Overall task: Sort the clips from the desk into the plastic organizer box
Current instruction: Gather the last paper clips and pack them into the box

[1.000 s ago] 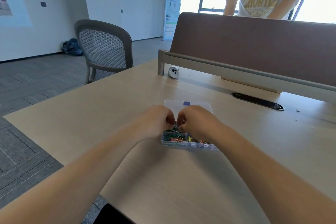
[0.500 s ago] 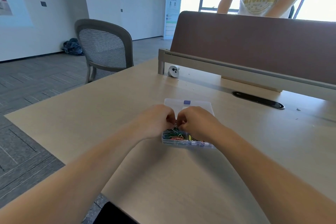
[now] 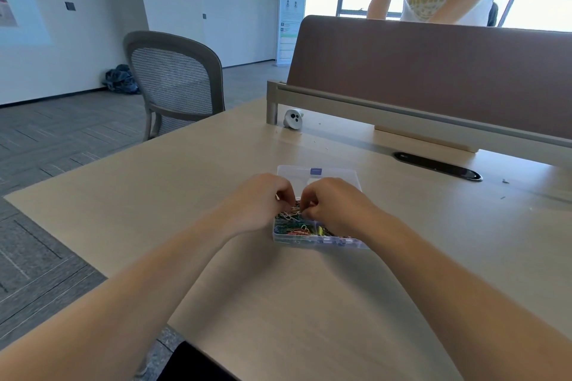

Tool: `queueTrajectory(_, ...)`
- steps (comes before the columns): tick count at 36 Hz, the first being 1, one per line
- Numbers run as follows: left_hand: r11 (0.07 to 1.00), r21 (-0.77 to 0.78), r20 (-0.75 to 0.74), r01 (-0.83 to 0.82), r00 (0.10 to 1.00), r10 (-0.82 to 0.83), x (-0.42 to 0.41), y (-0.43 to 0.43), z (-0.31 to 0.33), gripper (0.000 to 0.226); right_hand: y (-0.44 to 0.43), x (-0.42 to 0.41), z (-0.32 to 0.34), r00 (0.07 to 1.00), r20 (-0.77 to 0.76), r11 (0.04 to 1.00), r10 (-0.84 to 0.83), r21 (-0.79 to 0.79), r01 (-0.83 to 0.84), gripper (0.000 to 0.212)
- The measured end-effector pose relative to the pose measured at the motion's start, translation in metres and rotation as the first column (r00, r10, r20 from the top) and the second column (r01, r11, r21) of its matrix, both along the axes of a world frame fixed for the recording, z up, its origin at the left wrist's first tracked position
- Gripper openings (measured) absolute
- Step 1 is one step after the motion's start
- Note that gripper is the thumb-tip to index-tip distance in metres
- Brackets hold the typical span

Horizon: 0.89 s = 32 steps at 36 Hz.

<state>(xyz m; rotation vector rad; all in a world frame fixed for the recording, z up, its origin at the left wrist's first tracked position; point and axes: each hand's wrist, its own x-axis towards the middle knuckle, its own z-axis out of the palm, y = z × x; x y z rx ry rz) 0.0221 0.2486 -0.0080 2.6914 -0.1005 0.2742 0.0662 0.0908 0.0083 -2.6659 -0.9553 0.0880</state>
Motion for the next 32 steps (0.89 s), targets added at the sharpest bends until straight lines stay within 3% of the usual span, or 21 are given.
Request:
queueTrajectory(24,0.996,0.083,0.003,-0.044,0.999,0.044,-0.0029,0.0022,-0.0018,0.008,0.0013,0.0027,-0.0029,0.999,0.009,0.999,-0.033,-0.015,0.033,0.013)
queueTrajectory(32,0.991,0.131,0.018,-0.024,1.000,0.022,0.0017,0.0034,-0.0044,0.020,0.0032,0.0028,-0.0028,0.999,0.000,0.999,-0.039,-0.003,0.039,0.020)
